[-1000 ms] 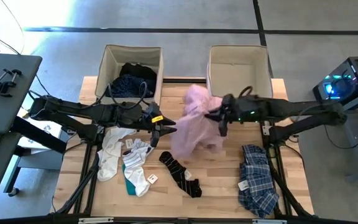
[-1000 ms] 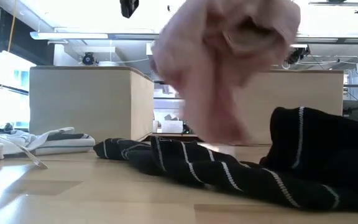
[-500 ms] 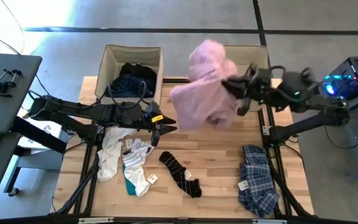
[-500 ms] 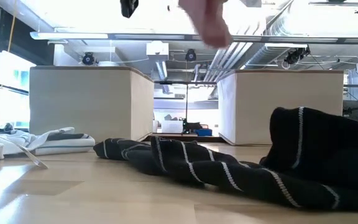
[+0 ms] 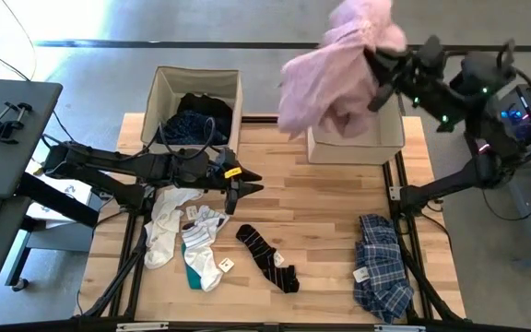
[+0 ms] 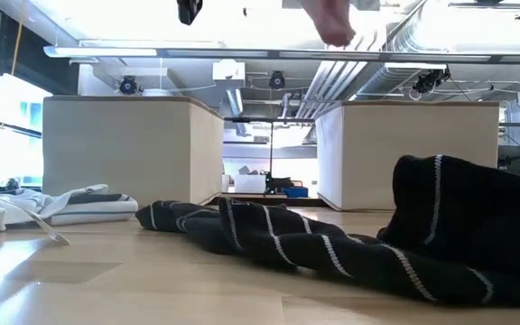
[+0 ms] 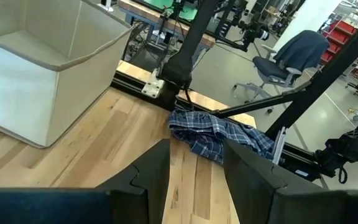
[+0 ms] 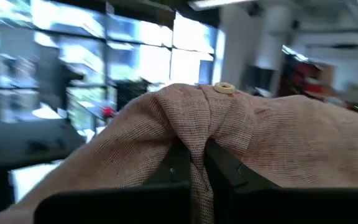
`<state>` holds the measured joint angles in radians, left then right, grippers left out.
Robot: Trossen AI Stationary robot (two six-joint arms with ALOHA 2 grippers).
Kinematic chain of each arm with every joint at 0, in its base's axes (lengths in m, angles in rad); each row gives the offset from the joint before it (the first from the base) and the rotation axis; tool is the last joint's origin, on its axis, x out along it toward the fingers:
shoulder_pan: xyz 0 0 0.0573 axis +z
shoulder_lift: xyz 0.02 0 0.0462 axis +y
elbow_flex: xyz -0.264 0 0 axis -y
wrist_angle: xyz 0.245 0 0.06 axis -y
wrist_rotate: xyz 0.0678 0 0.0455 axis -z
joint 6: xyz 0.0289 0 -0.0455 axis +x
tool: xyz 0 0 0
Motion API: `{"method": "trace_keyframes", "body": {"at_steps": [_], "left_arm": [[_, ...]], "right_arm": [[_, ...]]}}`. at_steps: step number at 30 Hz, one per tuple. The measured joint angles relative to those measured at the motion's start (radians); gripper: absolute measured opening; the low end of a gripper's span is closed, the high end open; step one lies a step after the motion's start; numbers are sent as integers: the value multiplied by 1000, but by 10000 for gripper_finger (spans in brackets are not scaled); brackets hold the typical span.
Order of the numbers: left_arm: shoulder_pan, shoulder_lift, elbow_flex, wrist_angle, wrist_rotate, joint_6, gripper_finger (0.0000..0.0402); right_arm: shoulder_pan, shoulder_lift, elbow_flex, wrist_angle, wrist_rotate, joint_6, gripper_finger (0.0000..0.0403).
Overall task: Sort clothes
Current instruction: Put the pink polo shirt into the right laundry organizer
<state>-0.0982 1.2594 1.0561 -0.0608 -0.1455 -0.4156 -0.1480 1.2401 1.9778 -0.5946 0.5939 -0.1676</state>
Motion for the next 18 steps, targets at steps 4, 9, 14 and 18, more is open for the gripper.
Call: {"method": "trace_keyframes", "body": {"at_steps": [4, 9, 14, 18], "left_arm": [[0, 0, 0, -1, 0, 0, 135], [0, 0, 0, -1, 0, 0, 135], [0, 0, 0, -1, 0, 0, 135], [0, 0, 0, -1, 0, 0, 135]], "right_arm": [[-113, 57, 120, -161, 0, 47, 3], [-267, 132, 227, -356, -6, 63, 3], [-431, 194, 247, -516, -135, 96, 3], [-547, 251, 209, -620, -265, 108, 3]]}}
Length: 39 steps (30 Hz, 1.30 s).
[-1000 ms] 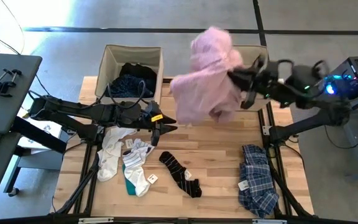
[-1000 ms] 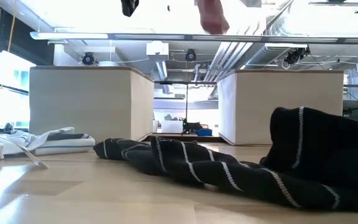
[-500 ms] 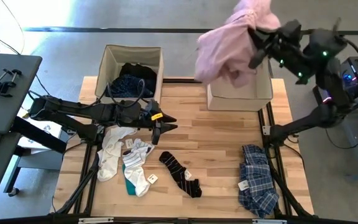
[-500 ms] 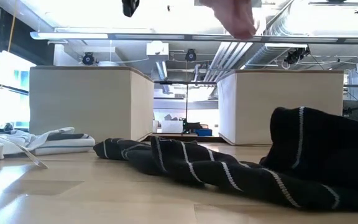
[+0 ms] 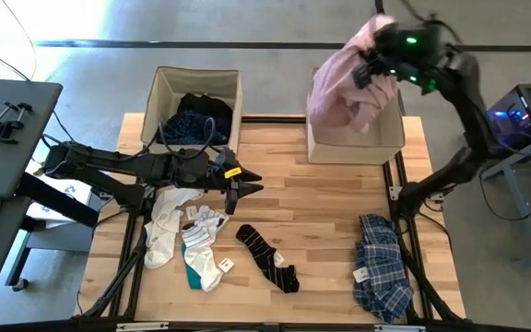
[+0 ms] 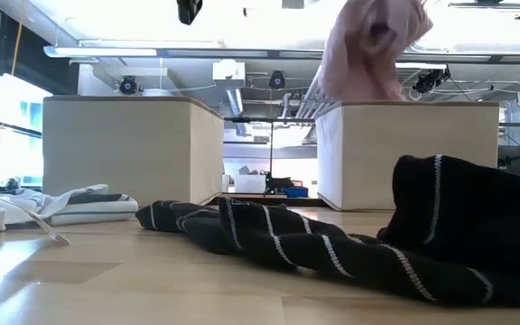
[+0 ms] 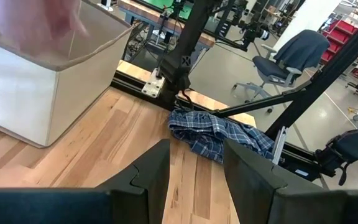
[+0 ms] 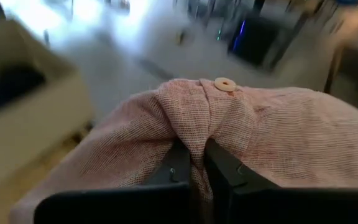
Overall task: Sort clothes
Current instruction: Put the pink polo shirt into the right laundry organizer
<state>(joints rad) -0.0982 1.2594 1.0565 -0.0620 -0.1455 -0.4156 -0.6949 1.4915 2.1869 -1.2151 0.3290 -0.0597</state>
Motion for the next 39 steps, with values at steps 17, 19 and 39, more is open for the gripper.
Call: {"method": "trace_keyframes", "body": {"at_steps": [17, 19, 39], "left_arm": [[0, 0, 0, 0, 0, -27, 135], [0, 0, 0, 0, 0, -28, 135], [0, 1, 0, 1, 0, -108, 135]], "right_arm": [[-196, 105, -486, 28, -102, -47, 3], [-203, 105, -552, 77, -101, -40, 3], [-210, 104, -1134, 448, -146, 48, 4]]}}
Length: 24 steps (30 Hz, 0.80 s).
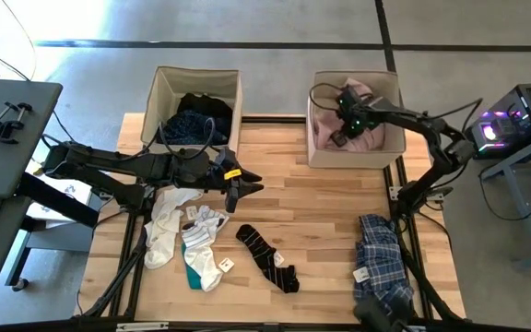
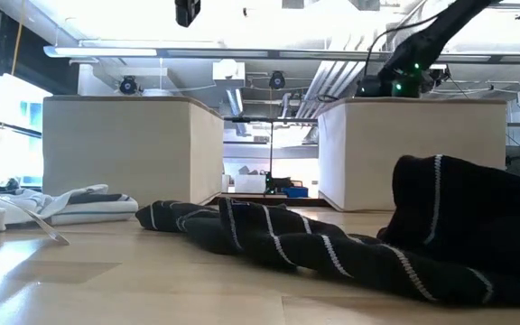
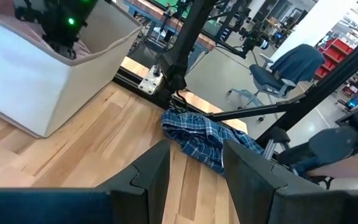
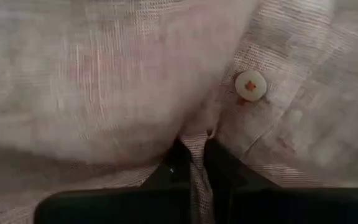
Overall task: Sort clothes
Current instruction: Put the pink polo shirt into the right laundry organizer, then put the dark blue pants into the left laundry organizer
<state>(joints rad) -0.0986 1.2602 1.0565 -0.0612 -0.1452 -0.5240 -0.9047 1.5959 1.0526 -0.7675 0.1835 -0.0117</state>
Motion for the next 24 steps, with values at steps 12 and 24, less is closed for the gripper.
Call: {"method": "trace_keyframes", "body": {"at_steps": [12, 24], "left_arm": [[0, 0, 0, -1, 0, -16, 135], [0, 0, 0, -64, 0, -25, 135]], "right_arm": [[0, -1, -57, 6, -1, 13, 98], [0, 0, 243, -292, -3, -36, 187]]}}
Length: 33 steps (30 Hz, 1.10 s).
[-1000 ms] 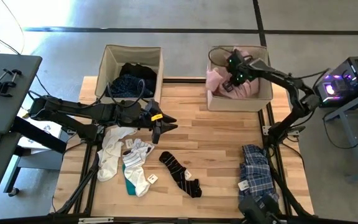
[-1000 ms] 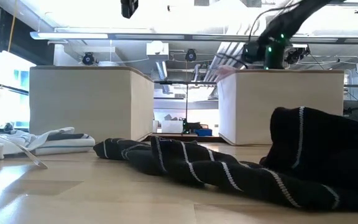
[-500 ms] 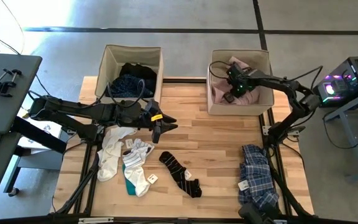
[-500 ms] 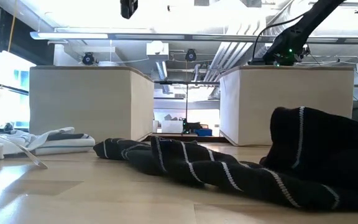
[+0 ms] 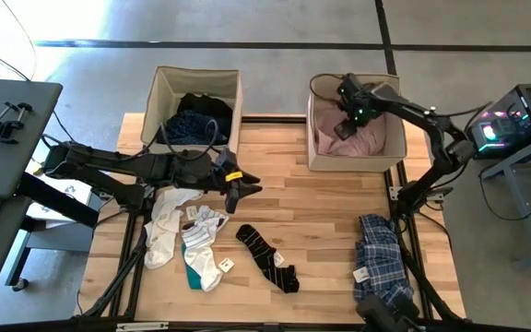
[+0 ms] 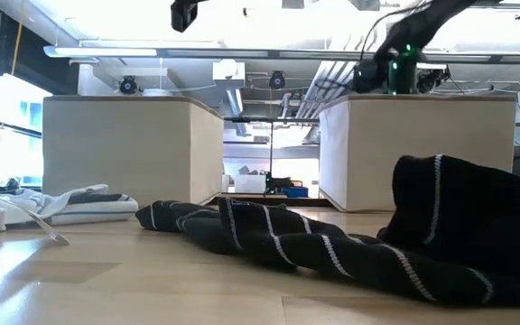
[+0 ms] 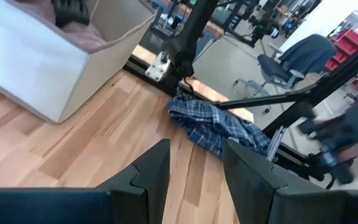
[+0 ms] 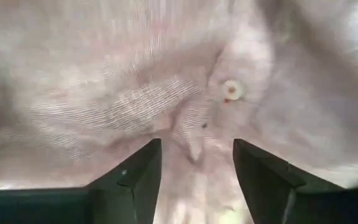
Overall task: Sort clothes
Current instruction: Put the dark blue pants into the left laundry organizer
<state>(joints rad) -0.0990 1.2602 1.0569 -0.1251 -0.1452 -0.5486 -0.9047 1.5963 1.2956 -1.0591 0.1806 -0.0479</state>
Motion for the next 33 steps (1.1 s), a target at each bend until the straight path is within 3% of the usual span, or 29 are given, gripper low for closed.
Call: {"method": "trace_keyframes", "body": {"at_steps": [10, 18, 24, 33], "left_arm": [[0, 0, 0, -95, 0, -24, 135], [0, 0, 0, -100, 0, -18, 135], [0, 0, 0, -113, 0, -7, 135], [0, 0, 0, -144, 0, 1, 135]], "right_arm": [[2, 0, 331, -232, -52, 7, 190], [66, 0, 558, -315, -90, 80, 190], [208, -3, 653, -321, -116, 97, 190], [499, -55, 654, -251, -126, 104, 190]]}}
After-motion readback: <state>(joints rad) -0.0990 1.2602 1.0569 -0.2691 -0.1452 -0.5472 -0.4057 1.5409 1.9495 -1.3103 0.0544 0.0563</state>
